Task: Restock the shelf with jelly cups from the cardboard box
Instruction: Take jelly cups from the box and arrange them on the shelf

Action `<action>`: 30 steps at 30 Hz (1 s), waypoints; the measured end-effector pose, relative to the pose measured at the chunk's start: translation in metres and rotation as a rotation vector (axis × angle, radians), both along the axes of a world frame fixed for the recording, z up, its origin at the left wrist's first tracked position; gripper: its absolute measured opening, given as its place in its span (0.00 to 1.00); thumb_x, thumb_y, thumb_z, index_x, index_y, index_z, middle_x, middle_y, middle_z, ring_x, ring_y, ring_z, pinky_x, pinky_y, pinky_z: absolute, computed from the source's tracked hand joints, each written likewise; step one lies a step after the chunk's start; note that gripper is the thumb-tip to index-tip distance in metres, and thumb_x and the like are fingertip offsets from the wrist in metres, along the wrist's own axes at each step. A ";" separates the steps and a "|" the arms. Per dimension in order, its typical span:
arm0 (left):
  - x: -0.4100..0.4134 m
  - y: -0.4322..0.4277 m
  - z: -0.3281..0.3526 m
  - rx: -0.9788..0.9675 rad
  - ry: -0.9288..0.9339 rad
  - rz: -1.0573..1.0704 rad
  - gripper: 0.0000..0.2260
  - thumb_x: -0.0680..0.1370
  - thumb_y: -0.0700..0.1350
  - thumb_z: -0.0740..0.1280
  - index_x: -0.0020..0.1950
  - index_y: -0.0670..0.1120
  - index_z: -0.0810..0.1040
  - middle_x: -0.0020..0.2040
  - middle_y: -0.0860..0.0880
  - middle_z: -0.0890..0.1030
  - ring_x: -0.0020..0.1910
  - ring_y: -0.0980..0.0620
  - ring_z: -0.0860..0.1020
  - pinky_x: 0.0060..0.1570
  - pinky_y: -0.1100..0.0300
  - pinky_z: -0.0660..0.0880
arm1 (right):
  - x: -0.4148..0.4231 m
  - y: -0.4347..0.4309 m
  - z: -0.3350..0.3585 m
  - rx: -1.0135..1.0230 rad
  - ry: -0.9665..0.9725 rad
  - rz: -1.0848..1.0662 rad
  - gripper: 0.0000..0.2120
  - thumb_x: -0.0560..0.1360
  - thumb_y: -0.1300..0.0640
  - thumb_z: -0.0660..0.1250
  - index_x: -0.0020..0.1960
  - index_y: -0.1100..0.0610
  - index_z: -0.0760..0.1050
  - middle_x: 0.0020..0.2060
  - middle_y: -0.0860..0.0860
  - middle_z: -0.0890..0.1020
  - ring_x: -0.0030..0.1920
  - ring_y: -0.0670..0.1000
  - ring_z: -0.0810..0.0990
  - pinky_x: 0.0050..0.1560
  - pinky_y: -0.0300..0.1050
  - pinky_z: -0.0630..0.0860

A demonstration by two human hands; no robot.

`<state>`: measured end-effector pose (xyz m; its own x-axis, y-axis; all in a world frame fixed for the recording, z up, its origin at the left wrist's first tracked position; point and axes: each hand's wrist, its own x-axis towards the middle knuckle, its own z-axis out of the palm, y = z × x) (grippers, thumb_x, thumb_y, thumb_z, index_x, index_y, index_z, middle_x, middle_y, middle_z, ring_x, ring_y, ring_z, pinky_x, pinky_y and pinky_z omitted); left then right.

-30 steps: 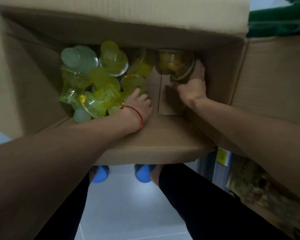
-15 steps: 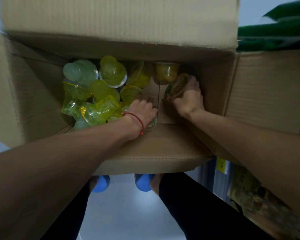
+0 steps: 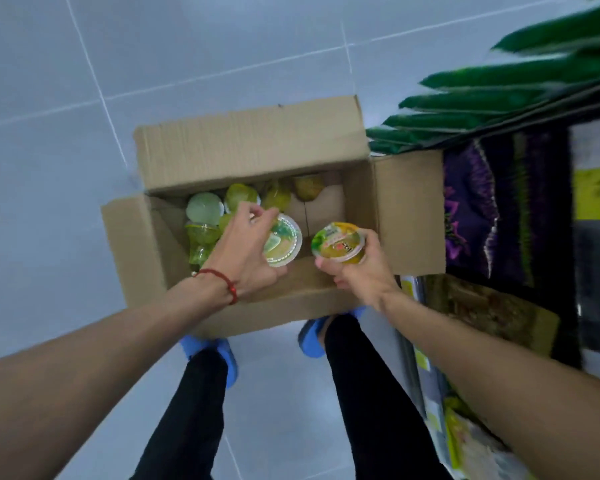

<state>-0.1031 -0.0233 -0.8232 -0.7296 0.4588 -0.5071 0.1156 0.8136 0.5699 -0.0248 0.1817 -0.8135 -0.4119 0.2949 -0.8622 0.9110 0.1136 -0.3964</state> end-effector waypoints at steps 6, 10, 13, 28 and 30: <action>-0.037 -0.013 0.098 0.147 0.095 -0.211 0.43 0.62 0.63 0.70 0.73 0.44 0.69 0.63 0.48 0.66 0.57 0.49 0.75 0.61 0.59 0.73 | 0.021 -0.037 0.094 0.071 0.135 -0.105 0.43 0.54 0.32 0.81 0.65 0.38 0.68 0.59 0.43 0.80 0.61 0.49 0.79 0.62 0.54 0.78; -0.047 -0.014 0.170 0.220 0.138 -0.316 0.42 0.62 0.69 0.68 0.70 0.48 0.70 0.61 0.49 0.67 0.57 0.50 0.74 0.59 0.57 0.74 | 0.041 -0.065 0.149 0.097 0.243 -0.268 0.44 0.57 0.31 0.80 0.67 0.44 0.69 0.60 0.44 0.80 0.60 0.46 0.79 0.63 0.50 0.77; -0.041 -0.017 0.218 0.292 0.208 -0.386 0.39 0.62 0.67 0.72 0.68 0.48 0.73 0.60 0.48 0.69 0.56 0.51 0.74 0.57 0.62 0.73 | 0.062 -0.087 0.192 0.037 0.360 -0.478 0.36 0.63 0.42 0.84 0.65 0.49 0.72 0.58 0.47 0.83 0.57 0.46 0.83 0.57 0.40 0.80; 0.098 0.015 0.433 0.481 0.303 -0.480 0.31 0.63 0.56 0.78 0.62 0.50 0.74 0.56 0.53 0.68 0.54 0.59 0.70 0.50 0.81 0.61 | 0.224 -0.117 0.408 0.298 0.719 -0.778 0.31 0.64 0.44 0.83 0.59 0.42 0.68 0.58 0.45 0.81 0.57 0.41 0.81 0.61 0.42 0.77; 0.117 0.022 0.463 0.493 0.313 -0.494 0.32 0.63 0.55 0.79 0.63 0.50 0.74 0.57 0.53 0.68 0.55 0.58 0.70 0.51 0.77 0.62 | 0.247 -0.117 0.437 0.365 0.754 -0.788 0.33 0.62 0.41 0.83 0.59 0.42 0.68 0.58 0.44 0.81 0.58 0.41 0.81 0.60 0.41 0.77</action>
